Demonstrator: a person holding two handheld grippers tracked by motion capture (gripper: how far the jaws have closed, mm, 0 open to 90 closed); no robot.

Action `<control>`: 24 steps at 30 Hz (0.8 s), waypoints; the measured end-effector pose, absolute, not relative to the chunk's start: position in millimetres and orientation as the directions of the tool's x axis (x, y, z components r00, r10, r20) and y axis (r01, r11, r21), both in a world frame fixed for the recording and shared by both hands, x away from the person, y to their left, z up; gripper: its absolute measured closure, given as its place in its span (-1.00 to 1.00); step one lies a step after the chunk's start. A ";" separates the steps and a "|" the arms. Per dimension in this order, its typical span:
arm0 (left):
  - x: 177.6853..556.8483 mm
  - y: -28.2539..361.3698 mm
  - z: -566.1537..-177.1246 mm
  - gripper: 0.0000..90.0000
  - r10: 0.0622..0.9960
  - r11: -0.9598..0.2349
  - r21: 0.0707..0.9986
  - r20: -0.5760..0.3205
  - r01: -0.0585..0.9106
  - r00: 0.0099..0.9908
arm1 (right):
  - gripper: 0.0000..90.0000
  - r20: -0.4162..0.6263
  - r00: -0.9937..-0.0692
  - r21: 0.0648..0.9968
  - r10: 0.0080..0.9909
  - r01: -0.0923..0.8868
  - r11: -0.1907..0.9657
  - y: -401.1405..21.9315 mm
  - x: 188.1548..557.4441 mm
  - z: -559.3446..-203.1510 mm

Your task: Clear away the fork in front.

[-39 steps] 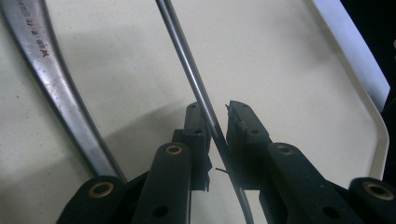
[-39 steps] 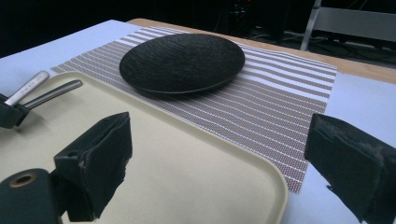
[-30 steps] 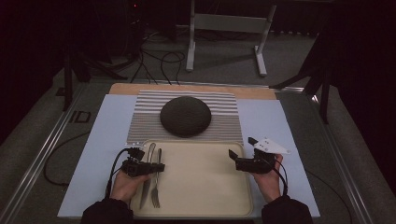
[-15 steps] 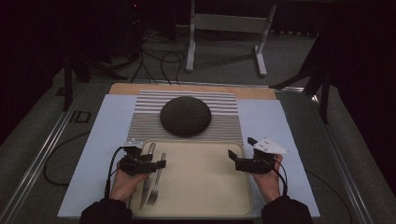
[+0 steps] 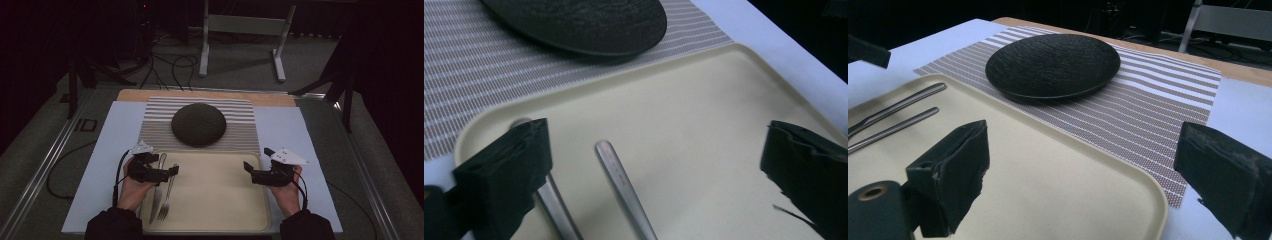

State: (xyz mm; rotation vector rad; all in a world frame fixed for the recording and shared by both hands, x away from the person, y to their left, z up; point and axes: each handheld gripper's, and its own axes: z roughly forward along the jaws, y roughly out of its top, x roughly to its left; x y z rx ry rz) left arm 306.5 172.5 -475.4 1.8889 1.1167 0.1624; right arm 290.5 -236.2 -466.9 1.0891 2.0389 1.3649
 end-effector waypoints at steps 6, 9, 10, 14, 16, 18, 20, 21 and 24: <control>308.5 173.3 -469.6 -1.00 0.764 -0.149 0.785 -0.295 0.601 0.574 | -0.83 0.055 -0.589 0.913 0.806 0.358 0.198 -236.7 290.5 -467.3; 308.9 173.8 -466.9 -1.00 0.766 -0.153 0.791 -0.283 0.592 0.577 | -0.83 0.055 -0.591 0.915 0.805 0.353 0.196 -236.9 289.7 -467.1; 308.9 173.8 -466.9 -1.00 0.766 -0.153 0.791 -0.283 0.592 0.577 | -0.83 0.055 -0.591 0.915 0.805 0.353 0.196 -236.9 289.7 -467.1; 309.2 173.9 -461.1 -1.00 0.777 -0.175 0.806 -0.240 0.565 0.582 | -0.83 0.052 -0.588 0.916 0.807 0.350 0.196 -238.0 289.3 -467.3; 309.7 173.9 -458.5 -1.00 0.777 -0.178 0.812 -0.231 0.556 0.586 | -0.83 0.053 -0.588 0.916 0.807 0.350 0.195 -238.6 289.7 -467.8; 310.9 173.2 -455.5 -1.00 0.780 -0.179 0.815 -0.224 0.551 0.584 | -0.83 0.052 -0.588 0.917 0.807 0.348 0.194 -238.7 289.6 -467.5; 312.0 172.9 -453.4 -1.00 0.783 -0.181 0.819 -0.216 0.545 0.584 | -0.83 0.051 -0.587 0.918 0.808 0.346 0.193 -238.9 289.6 -467.5; 312.6 172.6 -452.3 -1.00 0.783 -0.180 0.819 -0.215 0.544 0.583 | -0.83 0.054 -0.587 0.918 0.807 0.348 0.192 -238.9 289.8 -467.7; 315.0 172.7 -449.2 -1.00 0.783 -0.181 0.824 -0.209 0.537 0.585 | -0.83 0.053 -0.590 0.917 0.806 0.348 0.195 -238.2 289.9 -467.8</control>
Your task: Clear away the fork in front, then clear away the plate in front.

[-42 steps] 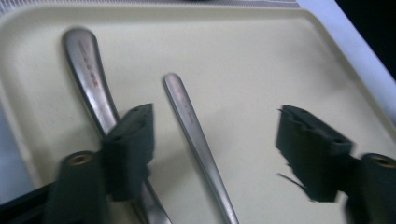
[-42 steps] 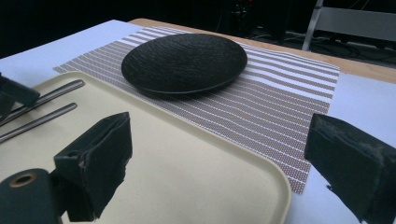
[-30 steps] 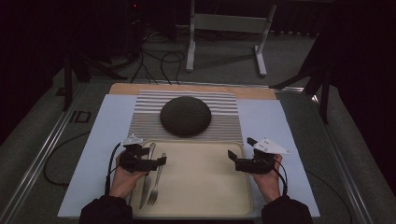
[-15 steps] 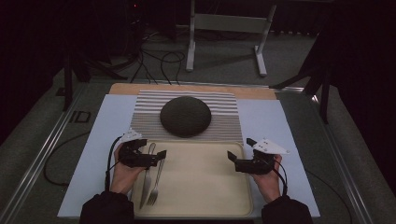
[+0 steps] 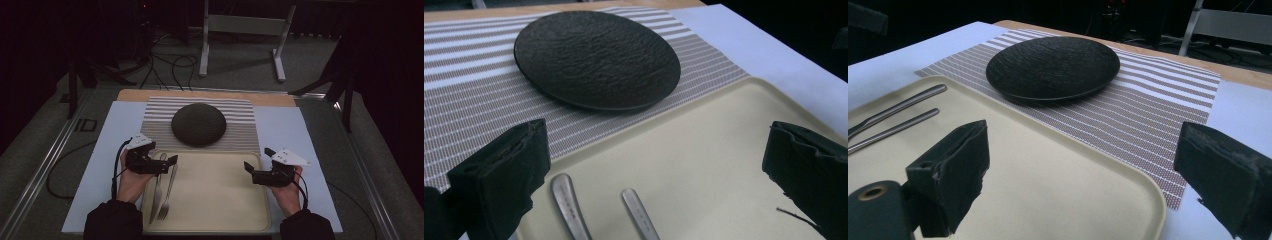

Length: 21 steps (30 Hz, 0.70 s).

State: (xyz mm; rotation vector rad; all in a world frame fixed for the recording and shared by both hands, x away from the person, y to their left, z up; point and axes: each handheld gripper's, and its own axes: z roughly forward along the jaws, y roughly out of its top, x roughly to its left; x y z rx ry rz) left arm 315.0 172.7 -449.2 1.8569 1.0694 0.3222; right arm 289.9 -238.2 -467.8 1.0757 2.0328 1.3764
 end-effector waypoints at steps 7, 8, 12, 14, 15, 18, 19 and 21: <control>320.1 173.7 -441.3 -1.00 0.791 -0.171 0.838 -0.197 0.518 0.580 | -0.83 0.055 -0.591 0.917 0.805 0.349 0.193 -238.3 290.1 -467.8; 320.7 173.5 -439.9 -1.00 0.793 -0.171 0.841 -0.192 0.514 0.578 | -0.83 0.056 -0.591 0.917 0.805 0.350 0.194 -238.3 289.9 -467.9; 323.5 173.4 -436.5 -1.00 0.795 -0.168 0.846 -0.188 0.507 0.577 | -0.83 0.055 -0.589 0.918 0.806 0.347 0.191 -238.9 289.9 -467.6; 325.1 173.5 -435.2 -1.00 0.794 -0.161 0.849 -0.192 0.504 0.577 | -0.83 0.055 -0.588 0.918 0.807 0.348 0.191 -239.4 290.1 -467.7; 325.7 173.3 -434.6 -1.00 0.795 -0.161 0.850 -0.190 0.502 0.576 | -0.83 0.055 -0.588 0.918 0.807 0.348 0.191 -239.7 290.0 -467.6; 327.1 172.3 -432.9 -1.00 0.794 -0.165 0.854 -0.182 0.494 0.580 | -0.83 0.054 -0.588 0.920 0.807 0.344 0.189 -240.3 290.2 -467.1; 327.6 172.1 -432.4 -1.00 0.795 -0.169 0.853 -0.178 0.494 0.580 | -0.83 0.054 -0.588 0.920 0.807 0.344 0.189 -240.3 290.2 -467.1; 329.1 172.0 -431.4 -1.00 0.794 -0.170 0.855 -0.176 0.490 0.582 | -0.83 0.057 -0.587 0.919 0.808 0.347 0.187 -240.7 289.8 -467.2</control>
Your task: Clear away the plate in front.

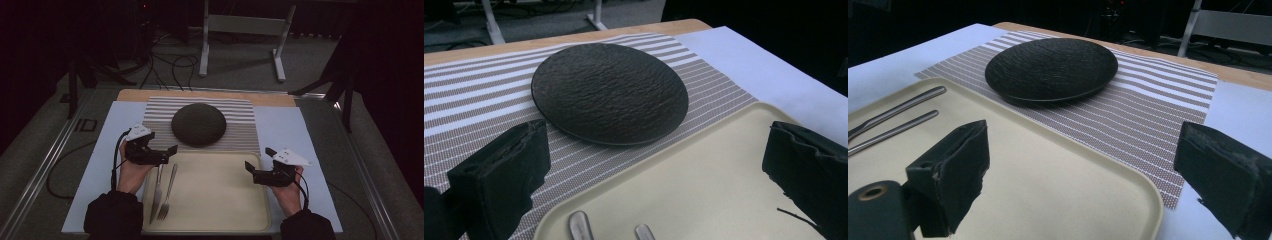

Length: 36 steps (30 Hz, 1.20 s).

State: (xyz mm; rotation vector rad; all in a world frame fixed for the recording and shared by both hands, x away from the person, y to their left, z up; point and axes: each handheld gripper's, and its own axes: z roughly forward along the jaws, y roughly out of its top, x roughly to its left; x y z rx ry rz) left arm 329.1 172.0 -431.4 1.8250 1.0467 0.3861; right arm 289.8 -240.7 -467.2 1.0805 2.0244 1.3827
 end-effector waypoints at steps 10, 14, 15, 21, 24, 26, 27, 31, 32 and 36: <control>336.7 174.2 -425.8 -1.00 0.801 -0.158 0.865 -0.170 0.477 0.574 | -0.83 0.056 -0.586 0.919 0.809 0.347 0.188 -241.3 290.0 -467.3; 339.5 173.5 -423.6 -1.00 0.802 -0.169 0.869 -0.154 0.466 0.578 | -0.83 0.059 -0.583 0.919 0.810 0.349 0.184 -241.6 290.2 -467.2; 340.4 173.0 -423.3 -1.00 0.802 -0.167 0.869 -0.156 0.467 0.576 | -0.83 0.059 -0.584 0.919 0.810 0.349 0.184 -241.6 290.2 -467.2; 346.4 172.5 -421.0 -1.00 0.801 -0.168 0.869 -0.155 0.465 0.579 | -0.83 0.058 -0.583 0.919 0.810 0.348 0.184 -242.0 289.9 -467.0; 349.3 173.7 -419.4 -1.00 0.803 -0.162 0.870 -0.159 0.466 0.575 | -0.83 0.060 -0.582 0.920 0.811 0.347 0.182 -242.4 289.9 -466.8; 351.4 174.9 -418.5 -1.00 0.803 -0.154 0.870 -0.165 0.468 0.572 | -0.83 0.060 -0.582 0.920 0.811 0.347 0.181 -242.3 289.9 -466.8; 352.5 175.3 -418.2 -1.00 0.804 -0.153 0.871 -0.166 0.468 0.572 | -0.83 0.060 -0.582 0.920 0.811 0.347 0.181 -242.2 289.9 -466.8; 356.7 175.5 -417.3 -1.00 0.808 -0.155 0.867 -0.165 0.474 0.566 | -0.83 0.059 -0.584 0.920 0.809 0.346 0.183 -241.8 289.9 -467.0; 357.5 175.5 -417.1 -1.00 0.809 -0.157 0.866 -0.163 0.474 0.565 | -0.83 0.059 -0.583 0.920 0.810 0.347 0.182 -241.9 289.9 -467.0; 362.2 175.1 -417.4 -1.00 0.811 -0.158 0.863 -0.164 0.480 0.562 | -0.83 0.059 -0.584 0.920 0.810 0.346 0.182 -242.2 289.9 -466.9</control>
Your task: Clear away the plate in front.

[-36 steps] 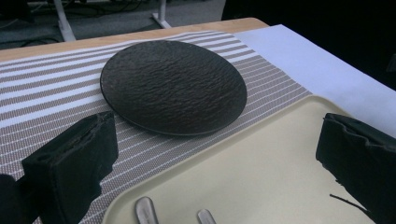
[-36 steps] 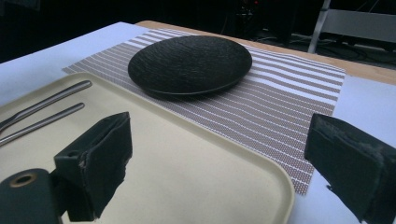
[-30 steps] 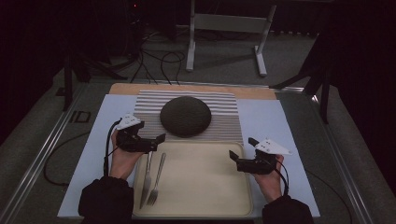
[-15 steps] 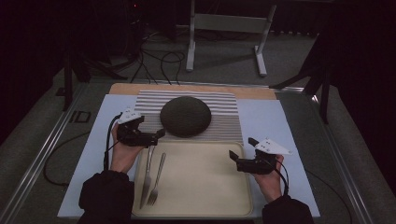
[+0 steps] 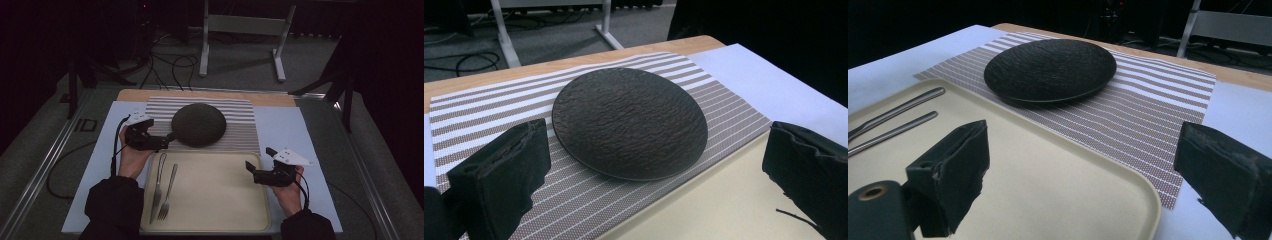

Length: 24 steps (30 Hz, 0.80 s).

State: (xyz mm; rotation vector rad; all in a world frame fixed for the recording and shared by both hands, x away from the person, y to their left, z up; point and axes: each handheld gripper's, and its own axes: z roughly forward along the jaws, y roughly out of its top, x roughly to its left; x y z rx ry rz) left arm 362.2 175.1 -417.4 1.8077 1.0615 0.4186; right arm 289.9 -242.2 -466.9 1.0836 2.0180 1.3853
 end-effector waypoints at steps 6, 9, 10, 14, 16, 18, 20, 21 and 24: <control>370.3 176.0 -417.9 -1.00 0.814 -0.144 0.859 -0.180 0.492 0.552 | -0.83 0.059 -0.583 0.922 0.810 0.343 0.180 -242.6 290.0 -466.6; 373.3 176.0 -418.1 -1.00 0.815 -0.141 0.855 -0.186 0.499 0.549 | -0.83 0.060 -0.583 0.922 0.810 0.343 0.179 -242.6 290.0 -466.5; 374.7 176.0 -418.2 -1.00 0.815 -0.141 0.853 -0.188 0.502 0.548 | -0.83 0.059 -0.584 0.922 0.810 0.343 0.180 -242.6 290.1 -466.6; 377.9 176.1 -418.5 -1.00 0.816 -0.135 0.851 -0.196 0.508 0.544 | -0.83 0.059 -0.585 0.922 0.809 0.343 0.180 -242.4 290.2 -466.6; 381.7 176.4 -419.0 -1.00 0.816 -0.130 0.847 -0.203 0.515 0.541 | -0.83 0.060 -0.585 0.922 0.809 0.343 0.180 -242.5 290.2 -466.5; 384.2 176.0 -419.0 -1.00 0.819 -0.130 0.844 -0.204 0.520 0.536 | -0.83 0.060 -0.585 0.922 0.809 0.343 0.179 -242.6 290.3 -466.5; 387.0 175.9 -418.9 -1.00 0.822 -0.134 0.842 -0.200 0.523 0.533 | -0.83 0.061 -0.585 0.922 0.809 0.344 0.178 -242.7 290.3 -466.5; 388.4 175.8 -419.0 -1.00 0.823 -0.136 0.841 -0.199 0.524 0.532 | -0.83 0.062 -0.585 0.922 0.809 0.344 0.178 -242.8 290.3 -466.5; 390.0 175.6 -419.2 -1.00 0.824 -0.141 0.839 -0.195 0.525 0.532 | -0.83 0.062 -0.585 0.922 0.809 0.344 0.177 -243.0 290.4 -466.4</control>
